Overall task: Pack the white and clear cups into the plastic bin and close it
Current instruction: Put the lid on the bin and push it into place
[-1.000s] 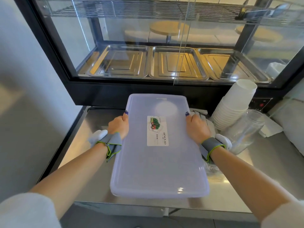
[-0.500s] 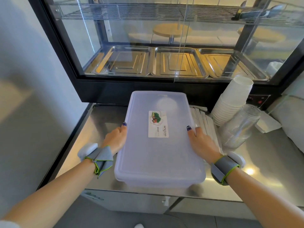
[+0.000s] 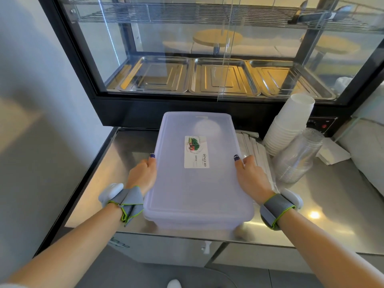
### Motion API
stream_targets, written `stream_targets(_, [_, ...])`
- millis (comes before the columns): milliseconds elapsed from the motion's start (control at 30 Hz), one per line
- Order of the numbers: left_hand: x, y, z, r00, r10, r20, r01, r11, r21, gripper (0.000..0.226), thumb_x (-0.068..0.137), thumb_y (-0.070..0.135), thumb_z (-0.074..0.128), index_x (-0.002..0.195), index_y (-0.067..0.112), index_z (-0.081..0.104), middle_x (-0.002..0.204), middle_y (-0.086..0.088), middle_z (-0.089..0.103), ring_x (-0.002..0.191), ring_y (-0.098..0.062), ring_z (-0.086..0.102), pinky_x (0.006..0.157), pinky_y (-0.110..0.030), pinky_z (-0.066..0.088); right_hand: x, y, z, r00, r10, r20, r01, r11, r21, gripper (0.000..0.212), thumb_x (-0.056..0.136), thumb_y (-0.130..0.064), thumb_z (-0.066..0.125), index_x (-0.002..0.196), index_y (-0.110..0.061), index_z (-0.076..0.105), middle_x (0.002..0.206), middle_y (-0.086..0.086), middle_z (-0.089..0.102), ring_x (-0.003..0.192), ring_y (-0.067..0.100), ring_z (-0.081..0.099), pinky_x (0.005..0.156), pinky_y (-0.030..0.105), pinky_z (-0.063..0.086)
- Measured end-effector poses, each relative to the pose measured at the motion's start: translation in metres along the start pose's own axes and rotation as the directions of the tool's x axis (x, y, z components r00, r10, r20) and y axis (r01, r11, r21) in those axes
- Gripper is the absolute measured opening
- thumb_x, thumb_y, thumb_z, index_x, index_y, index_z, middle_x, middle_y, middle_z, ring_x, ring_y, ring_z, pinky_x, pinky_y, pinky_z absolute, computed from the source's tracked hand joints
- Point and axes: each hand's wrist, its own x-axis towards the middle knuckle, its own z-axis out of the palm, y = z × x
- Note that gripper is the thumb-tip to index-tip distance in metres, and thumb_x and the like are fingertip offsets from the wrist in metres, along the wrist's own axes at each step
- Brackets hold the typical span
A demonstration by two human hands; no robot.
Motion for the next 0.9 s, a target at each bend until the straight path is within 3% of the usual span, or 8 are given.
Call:
stream_targets(167, [-0.007, -0.018, -0.001, 0.999, 0.002, 0.037, -0.002, 1.0, 0.001, 0.057, 0.096, 0.047, 0.023, 0.113, 0.004, 0.055, 0.124, -0.022, 0.058, 0.113, -0.035, 0.051, 0.081, -0.03, 0.03, -0.02, 0.012, -0.001, 0.999, 0.016, 0.038, -0.013, 0.998, -0.069, 0.04, 0.094, -0.049, 0.03, 0.086, -0.011, 0.037, 0.074, 0.006, 0.048, 0.078, 0.03, 0.048, 0.07, 0.035, 0.034])
stream_targets(267, [-0.014, -0.026, 0.001, 0.994, 0.015, 0.104, -0.016, 1.0, 0.015, 0.055, 0.095, 0.05, 0.02, 0.104, 0.009, 0.055, 0.118, -0.018, 0.059, 0.101, -0.031, 0.049, 0.081, -0.03, 0.031, -0.031, 0.015, 0.003, 1.0, 0.009, -0.002, -0.009, 0.984, -0.177, 0.039, 0.094, -0.05, 0.027, 0.086, -0.013, 0.034, 0.086, 0.016, 0.054, 0.089, 0.037, 0.055, 0.071, 0.035, 0.032])
stream_targets(367, [-0.021, -0.026, 0.004, 0.995, 0.052, 0.087, -0.057, 0.997, 0.058, 0.048, 0.096, 0.048, 0.018, 0.093, 0.01, 0.047, 0.098, -0.015, 0.055, 0.097, -0.035, 0.05, 0.078, -0.033, 0.032, -0.036, 0.011, 0.007, 0.998, -0.024, -0.064, 0.007, 0.969, -0.246, 0.036, 0.095, -0.048, 0.026, 0.087, -0.014, 0.03, 0.102, 0.025, 0.064, 0.101, 0.042, 0.059, 0.07, 0.035, 0.03])
stream_targets(600, [-0.026, -0.02, 0.005, 0.993, 0.117, 0.013, -0.117, 0.99, 0.081, 0.048, 0.098, 0.042, 0.02, 0.063, 0.015, 0.039, 0.064, -0.006, 0.043, 0.078, -0.031, 0.043, 0.07, -0.032, 0.029, -0.036, 0.011, 0.008, 0.997, -0.039, -0.067, 0.021, 0.967, -0.254, 0.036, 0.096, -0.048, 0.022, 0.087, -0.015, 0.03, 0.104, 0.023, 0.064, 0.098, 0.04, 0.059, 0.069, 0.033, 0.03])
stream_targets(700, [-0.026, -0.019, 0.004, 0.993, 0.115, 0.012, -0.115, 0.991, 0.074, 0.049, 0.099, 0.042, 0.019, 0.062, 0.015, 0.037, 0.073, -0.012, 0.049, 0.08, -0.034, 0.045, 0.071, -0.032, 0.03, -0.036, 0.011, 0.009, 0.995, -0.062, -0.079, 0.039, 0.963, -0.267, 0.036, 0.096, -0.047, 0.023, 0.087, -0.014, 0.031, 0.102, 0.023, 0.065, 0.097, 0.04, 0.06, 0.068, 0.033, 0.031])
stream_targets(767, [-0.026, -0.02, 0.004, 0.993, 0.115, 0.009, -0.116, 0.991, 0.074, 0.05, 0.099, 0.042, 0.018, 0.075, 0.008, 0.045, 0.087, -0.019, 0.056, 0.092, -0.039, 0.051, 0.074, -0.032, 0.031, -0.034, 0.014, 0.01, 0.992, -0.097, -0.082, 0.063, 0.938, -0.342, 0.037, 0.097, -0.045, 0.023, 0.093, -0.011, 0.038, 0.092, 0.018, 0.064, 0.096, 0.039, 0.062, 0.066, 0.033, 0.031])
stream_targets(833, [-0.026, -0.02, 0.003, 0.994, 0.112, 0.014, -0.113, 0.989, 0.091, 0.053, 0.098, 0.042, 0.017, 0.094, 0.004, 0.054, 0.104, -0.024, 0.061, 0.105, -0.041, 0.053, 0.076, -0.032, 0.03, -0.033, 0.015, 0.009, 0.988, -0.144, -0.047, 0.106, 0.882, -0.46, 0.041, 0.099, -0.04, 0.02, 0.108, -0.007, 0.043, 0.069, 0.002, 0.046, 0.089, 0.033, 0.061, 0.064, 0.034, 0.032])
stream_targets(900, [-0.027, -0.018, 0.001, 0.994, 0.105, 0.03, -0.108, 0.988, 0.112, 0.057, 0.099, 0.041, 0.017, 0.106, 0.0, 0.056, 0.116, -0.026, 0.061, 0.11, -0.041, 0.053, 0.078, -0.032, 0.03, -0.032, 0.015, 0.008, 0.992, -0.121, -0.025, 0.095, 0.877, -0.472, 0.04, 0.098, -0.034, 0.017, 0.112, -0.006, 0.042, 0.062, -0.005, 0.028, 0.086, 0.029, 0.056, 0.065, 0.035, 0.034])
